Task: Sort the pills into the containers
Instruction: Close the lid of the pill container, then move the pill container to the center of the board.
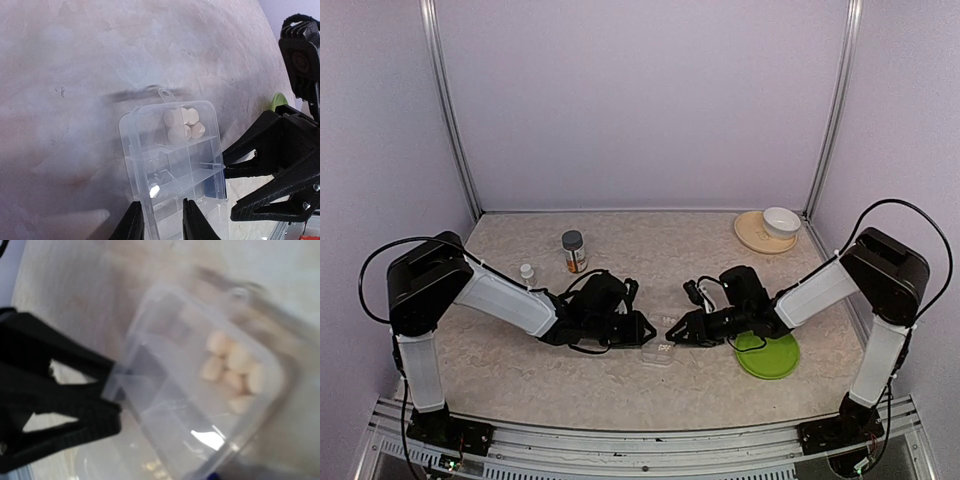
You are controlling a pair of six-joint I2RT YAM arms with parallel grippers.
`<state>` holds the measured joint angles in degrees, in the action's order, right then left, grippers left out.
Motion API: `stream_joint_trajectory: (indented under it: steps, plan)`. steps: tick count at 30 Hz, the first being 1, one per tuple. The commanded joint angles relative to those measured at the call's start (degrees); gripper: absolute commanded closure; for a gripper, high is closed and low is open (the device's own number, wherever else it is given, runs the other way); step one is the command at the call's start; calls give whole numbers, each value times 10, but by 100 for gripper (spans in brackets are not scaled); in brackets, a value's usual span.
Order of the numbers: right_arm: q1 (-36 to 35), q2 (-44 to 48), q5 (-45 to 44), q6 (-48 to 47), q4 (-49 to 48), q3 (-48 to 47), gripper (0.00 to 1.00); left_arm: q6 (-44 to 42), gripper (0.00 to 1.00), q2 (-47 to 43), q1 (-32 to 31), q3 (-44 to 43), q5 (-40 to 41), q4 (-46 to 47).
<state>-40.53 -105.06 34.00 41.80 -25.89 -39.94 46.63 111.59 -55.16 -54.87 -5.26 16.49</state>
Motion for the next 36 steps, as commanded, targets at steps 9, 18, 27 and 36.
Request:
stream_joint_trajectory:
  steps: [9,18,27,36]
  plan:
    - [-2,53,-38,-54,100,-9,44,-41,60,-47,12,1,34,-43]
    - [7,65,-37,-82,114,-8,39,-62,40,-89,11,6,47,-62]
    - [40,84,-31,-112,134,-20,26,-97,12,-124,-40,19,86,-122]
    - [74,93,-47,-135,160,-39,0,-102,1,-112,-99,-13,134,-192]
